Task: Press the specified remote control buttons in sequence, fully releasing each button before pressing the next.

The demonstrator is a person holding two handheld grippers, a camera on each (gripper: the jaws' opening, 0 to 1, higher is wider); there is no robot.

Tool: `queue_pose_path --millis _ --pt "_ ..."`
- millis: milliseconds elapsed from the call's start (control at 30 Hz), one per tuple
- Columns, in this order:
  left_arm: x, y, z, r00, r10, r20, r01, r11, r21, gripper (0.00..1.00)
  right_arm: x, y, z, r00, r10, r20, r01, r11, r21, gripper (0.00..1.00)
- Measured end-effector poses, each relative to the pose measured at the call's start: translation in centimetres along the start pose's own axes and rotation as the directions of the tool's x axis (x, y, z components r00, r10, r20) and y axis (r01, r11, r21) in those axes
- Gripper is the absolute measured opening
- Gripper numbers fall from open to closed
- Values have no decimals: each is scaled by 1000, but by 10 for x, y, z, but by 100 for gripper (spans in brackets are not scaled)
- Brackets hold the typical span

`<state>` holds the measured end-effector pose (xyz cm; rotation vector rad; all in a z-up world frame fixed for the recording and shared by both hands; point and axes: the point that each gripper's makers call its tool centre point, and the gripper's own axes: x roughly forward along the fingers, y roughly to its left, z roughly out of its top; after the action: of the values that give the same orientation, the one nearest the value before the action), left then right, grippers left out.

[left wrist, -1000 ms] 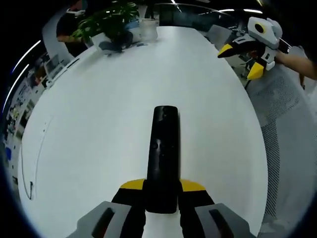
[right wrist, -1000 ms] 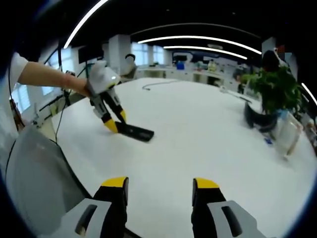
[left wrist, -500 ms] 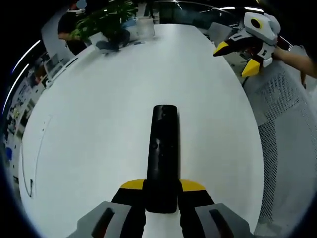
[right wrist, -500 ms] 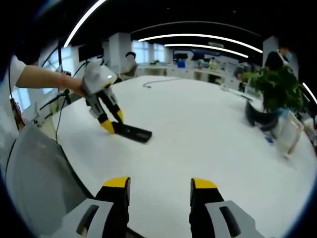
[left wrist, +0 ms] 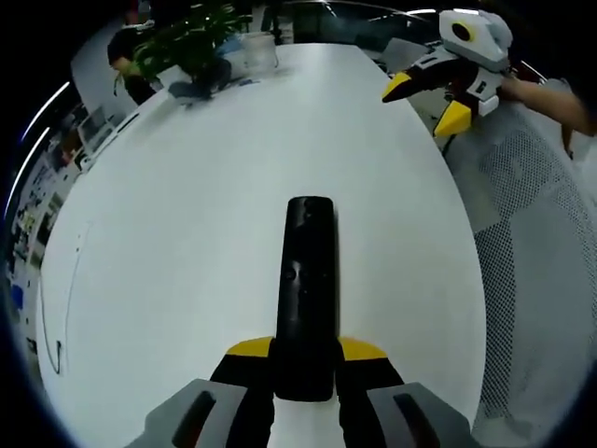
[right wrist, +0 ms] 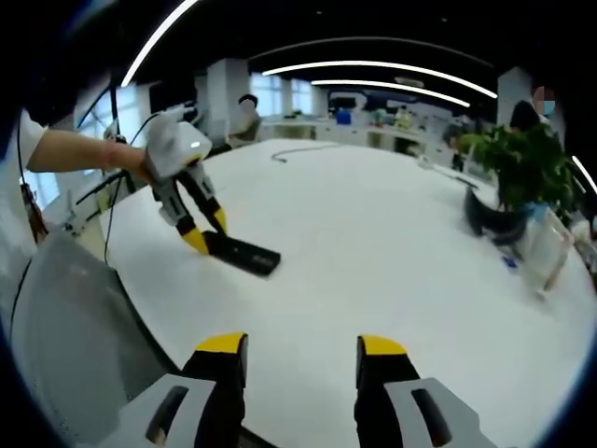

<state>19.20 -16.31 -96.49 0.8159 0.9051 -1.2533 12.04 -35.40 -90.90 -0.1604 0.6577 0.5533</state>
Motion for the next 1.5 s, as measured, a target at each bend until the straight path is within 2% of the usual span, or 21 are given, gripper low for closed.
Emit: queue_pose_path --millis 367,1500 --pt "0 -11 0 1000 -10 -15 11 1000 14 24 1 1 -1 1000 6 -7 -6 1000 -6 43" --pt "-1 -47 -1 1000 -25 1 25 999 36 24 3 5 -7 999 25 -41 -26 1000 -17 40"
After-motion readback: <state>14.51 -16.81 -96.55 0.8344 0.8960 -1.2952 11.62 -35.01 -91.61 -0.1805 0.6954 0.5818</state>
